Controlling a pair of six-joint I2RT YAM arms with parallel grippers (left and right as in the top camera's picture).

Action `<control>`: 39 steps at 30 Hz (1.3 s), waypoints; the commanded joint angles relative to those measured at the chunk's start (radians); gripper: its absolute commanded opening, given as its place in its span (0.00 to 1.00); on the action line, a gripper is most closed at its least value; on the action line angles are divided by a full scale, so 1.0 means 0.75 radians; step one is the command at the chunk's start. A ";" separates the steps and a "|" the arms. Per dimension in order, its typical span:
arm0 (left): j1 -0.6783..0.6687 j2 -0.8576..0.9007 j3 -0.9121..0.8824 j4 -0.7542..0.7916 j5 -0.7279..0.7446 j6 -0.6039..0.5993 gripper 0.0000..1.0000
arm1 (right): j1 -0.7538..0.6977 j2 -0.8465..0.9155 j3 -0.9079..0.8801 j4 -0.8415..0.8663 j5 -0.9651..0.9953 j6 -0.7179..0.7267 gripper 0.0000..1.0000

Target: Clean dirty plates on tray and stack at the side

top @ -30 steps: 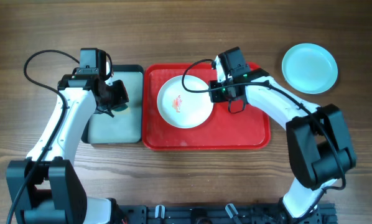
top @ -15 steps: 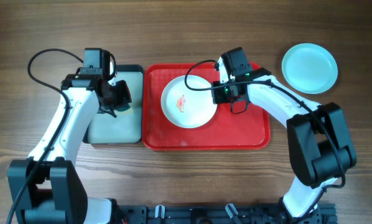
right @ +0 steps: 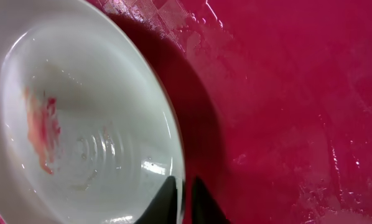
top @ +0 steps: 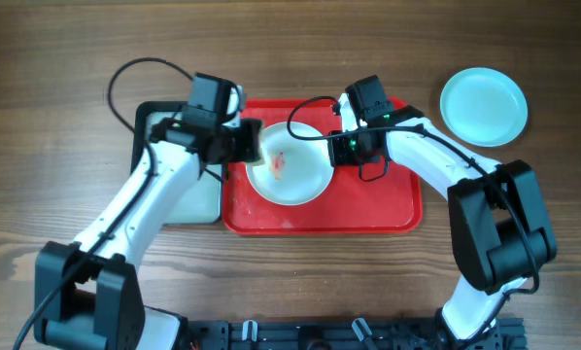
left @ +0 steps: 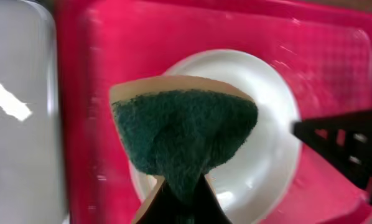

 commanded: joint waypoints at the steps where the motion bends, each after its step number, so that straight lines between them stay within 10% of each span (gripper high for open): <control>1: -0.071 0.018 -0.005 0.039 0.022 -0.065 0.04 | -0.003 0.024 -0.003 -0.001 -0.027 0.010 0.16; 39: -0.119 0.117 -0.107 0.019 -0.198 -0.234 0.04 | 0.002 0.080 -0.022 0.065 -0.231 0.141 0.04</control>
